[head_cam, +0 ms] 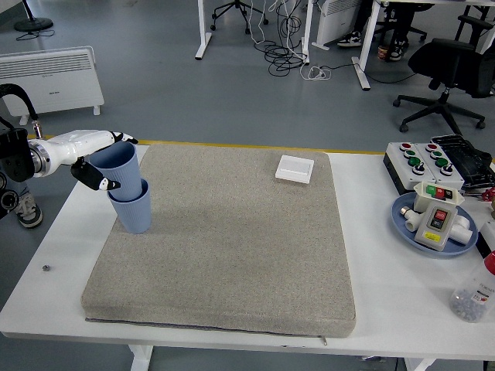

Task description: Push cup pick cup insert cup

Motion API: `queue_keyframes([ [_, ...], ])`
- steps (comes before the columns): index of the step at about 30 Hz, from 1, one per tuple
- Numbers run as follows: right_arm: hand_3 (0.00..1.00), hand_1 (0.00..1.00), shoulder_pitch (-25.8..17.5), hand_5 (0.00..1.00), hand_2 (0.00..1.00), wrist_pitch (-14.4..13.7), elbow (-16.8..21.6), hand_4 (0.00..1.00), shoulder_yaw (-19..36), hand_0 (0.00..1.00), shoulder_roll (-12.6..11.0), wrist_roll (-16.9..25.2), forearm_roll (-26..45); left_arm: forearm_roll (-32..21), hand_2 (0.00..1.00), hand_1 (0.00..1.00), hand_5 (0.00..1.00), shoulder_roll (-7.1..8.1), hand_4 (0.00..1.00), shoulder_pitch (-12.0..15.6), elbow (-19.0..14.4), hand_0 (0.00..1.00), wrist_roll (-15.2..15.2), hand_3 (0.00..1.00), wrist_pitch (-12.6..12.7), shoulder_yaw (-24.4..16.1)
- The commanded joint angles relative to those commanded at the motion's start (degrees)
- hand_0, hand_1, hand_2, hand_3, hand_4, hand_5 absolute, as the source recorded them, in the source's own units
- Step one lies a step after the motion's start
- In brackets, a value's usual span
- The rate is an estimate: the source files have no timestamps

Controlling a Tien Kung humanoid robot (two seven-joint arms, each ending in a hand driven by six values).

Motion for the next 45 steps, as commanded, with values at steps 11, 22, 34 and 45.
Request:
queue_keyframes([
  [11, 0.584, 0.590, 0.14, 0.543, 0.594, -0.01, 0.00, 0.123, -0.02, 0.679, -0.02, 0.07, 0.03, -0.11, 0.814, 0.693, 0.020, -0.07, 0.737, -0.12, 0.75, 0.552, -0.40, 0.789, -0.45, 0.14],
  [22, 0.584, 0.590, 0.30, 0.540, 0.593, -0.03, 0.00, 0.122, 0.06, 0.679, -0.07, 0.14, -0.04, -0.69, 0.939, 0.763, 0.363, -0.35, 0.977, -0.11, 1.23, 0.673, -1.59, 0.947, 0.42, 0.12],
  [34, 0.584, 0.589, 0.07, 0.541, 0.591, -0.07, 0.00, 0.122, 0.03, 0.679, -0.05, 0.15, 0.04, -1.00, 0.993, 0.828, 0.438, -0.58, 0.998, -0.07, 1.49, 0.761, -2.07, 0.989, 0.86, -0.32],
  [45, 0.584, 0.590, -0.39, 0.539, 0.591, -0.12, 0.00, 0.122, -0.06, 0.680, 0.03, 0.07, 0.10, -0.37, 0.994, 0.827, 0.458, -0.09, 0.998, 0.85, -1.27, 0.756, -1.93, 0.990, 1.15, -4.08],
])
